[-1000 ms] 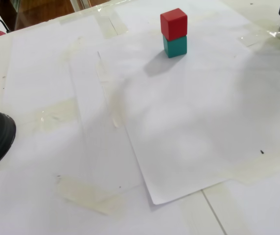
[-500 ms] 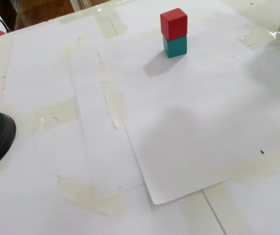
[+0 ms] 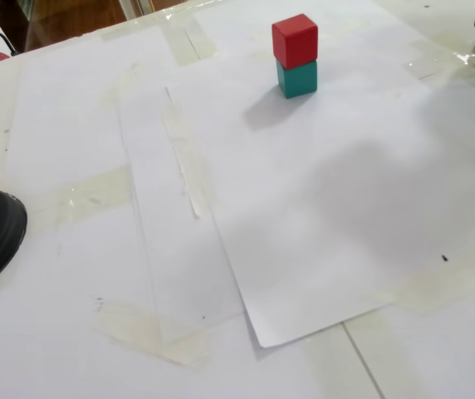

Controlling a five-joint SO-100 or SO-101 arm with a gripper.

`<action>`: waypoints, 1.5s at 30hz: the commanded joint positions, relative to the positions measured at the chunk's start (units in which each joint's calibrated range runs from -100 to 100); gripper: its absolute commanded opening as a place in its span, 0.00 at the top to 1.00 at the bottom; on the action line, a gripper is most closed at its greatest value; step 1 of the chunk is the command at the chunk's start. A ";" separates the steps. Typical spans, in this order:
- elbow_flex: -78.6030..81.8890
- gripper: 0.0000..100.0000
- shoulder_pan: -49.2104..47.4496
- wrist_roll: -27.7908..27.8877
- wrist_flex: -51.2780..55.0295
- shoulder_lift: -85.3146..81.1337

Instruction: Put the red cube on the top of the blue cube.

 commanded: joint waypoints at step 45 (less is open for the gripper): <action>-3.40 1.00 -8.46 0.10 8.09 -7.75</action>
